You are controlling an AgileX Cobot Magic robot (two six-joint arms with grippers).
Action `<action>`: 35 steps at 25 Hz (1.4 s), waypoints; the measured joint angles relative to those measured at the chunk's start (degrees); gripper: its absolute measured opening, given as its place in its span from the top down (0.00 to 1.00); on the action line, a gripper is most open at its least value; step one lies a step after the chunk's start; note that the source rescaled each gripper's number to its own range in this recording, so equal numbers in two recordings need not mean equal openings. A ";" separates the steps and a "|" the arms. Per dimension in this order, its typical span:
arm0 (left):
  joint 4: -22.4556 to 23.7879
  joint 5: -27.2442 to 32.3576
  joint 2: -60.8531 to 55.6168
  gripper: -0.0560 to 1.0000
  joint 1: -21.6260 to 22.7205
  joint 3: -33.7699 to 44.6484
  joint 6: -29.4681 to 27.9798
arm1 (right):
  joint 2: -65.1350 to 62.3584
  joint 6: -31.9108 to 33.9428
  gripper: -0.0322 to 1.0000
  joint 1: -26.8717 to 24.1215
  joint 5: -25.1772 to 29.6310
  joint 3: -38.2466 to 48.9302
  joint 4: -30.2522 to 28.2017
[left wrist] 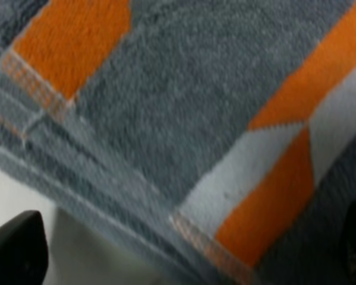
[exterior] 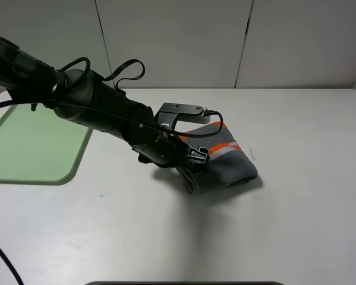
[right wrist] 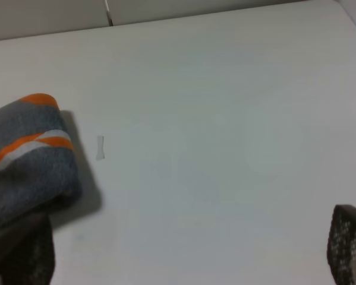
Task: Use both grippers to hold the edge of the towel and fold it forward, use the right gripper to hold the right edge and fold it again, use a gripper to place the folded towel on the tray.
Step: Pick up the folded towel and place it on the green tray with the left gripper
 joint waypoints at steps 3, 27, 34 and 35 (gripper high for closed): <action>0.00 -2.30 1.17 0.00 -0.12 -0.04 -0.04 | 0.00 0.00 0.00 0.00 0.00 0.00 0.00; -0.21 -11.49 4.41 0.69 -2.22 -0.42 -0.19 | 0.00 0.00 0.00 0.00 0.00 0.00 0.17; -0.24 -11.55 4.41 0.81 -2.28 -0.42 -0.19 | 0.00 0.00 0.00 0.00 0.00 0.00 0.17; -0.24 -11.55 4.41 0.81 -2.28 -0.42 -0.19 | 0.00 0.00 0.00 0.00 0.00 0.00 0.17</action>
